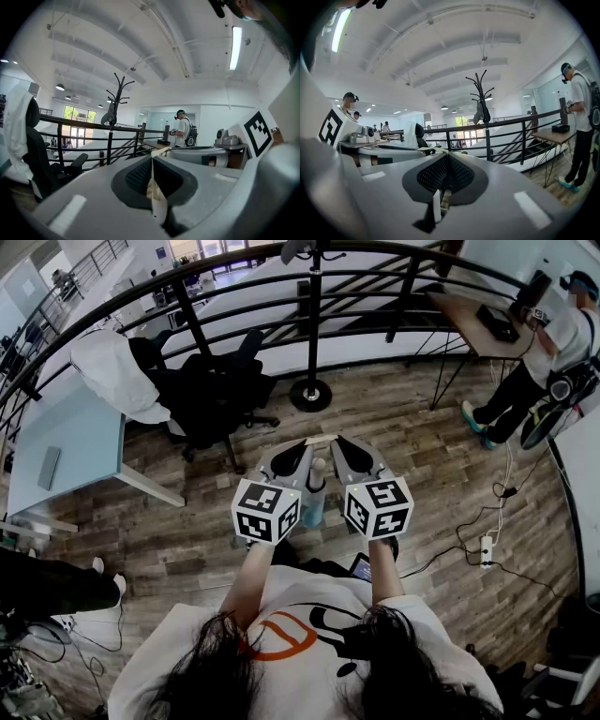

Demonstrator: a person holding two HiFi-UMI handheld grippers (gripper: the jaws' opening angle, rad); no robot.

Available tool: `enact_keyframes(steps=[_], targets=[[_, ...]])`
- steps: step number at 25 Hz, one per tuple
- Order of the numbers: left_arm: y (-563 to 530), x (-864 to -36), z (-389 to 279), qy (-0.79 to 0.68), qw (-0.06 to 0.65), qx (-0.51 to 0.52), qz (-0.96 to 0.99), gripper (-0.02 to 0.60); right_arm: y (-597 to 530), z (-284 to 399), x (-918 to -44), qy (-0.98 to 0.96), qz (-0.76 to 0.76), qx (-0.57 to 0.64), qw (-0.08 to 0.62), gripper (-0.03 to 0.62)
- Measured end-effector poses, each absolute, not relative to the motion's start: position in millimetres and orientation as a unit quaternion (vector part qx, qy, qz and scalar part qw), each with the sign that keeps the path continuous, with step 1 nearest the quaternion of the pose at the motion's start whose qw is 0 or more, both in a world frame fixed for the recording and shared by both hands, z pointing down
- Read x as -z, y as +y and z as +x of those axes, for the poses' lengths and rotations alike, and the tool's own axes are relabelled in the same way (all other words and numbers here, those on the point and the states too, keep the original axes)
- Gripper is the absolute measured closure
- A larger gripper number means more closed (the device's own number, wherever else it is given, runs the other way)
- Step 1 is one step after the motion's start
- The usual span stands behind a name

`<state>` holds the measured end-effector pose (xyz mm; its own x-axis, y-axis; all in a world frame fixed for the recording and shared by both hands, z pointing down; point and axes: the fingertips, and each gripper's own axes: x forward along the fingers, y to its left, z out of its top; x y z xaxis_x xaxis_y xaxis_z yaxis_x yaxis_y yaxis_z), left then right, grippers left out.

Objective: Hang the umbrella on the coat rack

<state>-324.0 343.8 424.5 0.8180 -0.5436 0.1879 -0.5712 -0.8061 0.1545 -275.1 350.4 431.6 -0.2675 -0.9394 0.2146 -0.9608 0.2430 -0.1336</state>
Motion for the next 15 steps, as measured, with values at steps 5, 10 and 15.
enact_keyframes(steps=[5, 10, 15], targets=[[346, -427, -316, -0.290, 0.099, -0.072, 0.949, 0.580, 352, -267, -432, -0.786, 0.606, -0.113, 0.044, 0.568], [343, -422, -309, -0.290, 0.096, -0.072, 0.950, 0.581, 355, -261, -427, -0.788, 0.606, -0.102, 0.034, 0.568], [336, -422, -298, -0.283, 0.088, -0.081, 0.952, 0.580, 352, -251, -429, -0.788, 0.605, -0.115, 0.014, 0.568]])
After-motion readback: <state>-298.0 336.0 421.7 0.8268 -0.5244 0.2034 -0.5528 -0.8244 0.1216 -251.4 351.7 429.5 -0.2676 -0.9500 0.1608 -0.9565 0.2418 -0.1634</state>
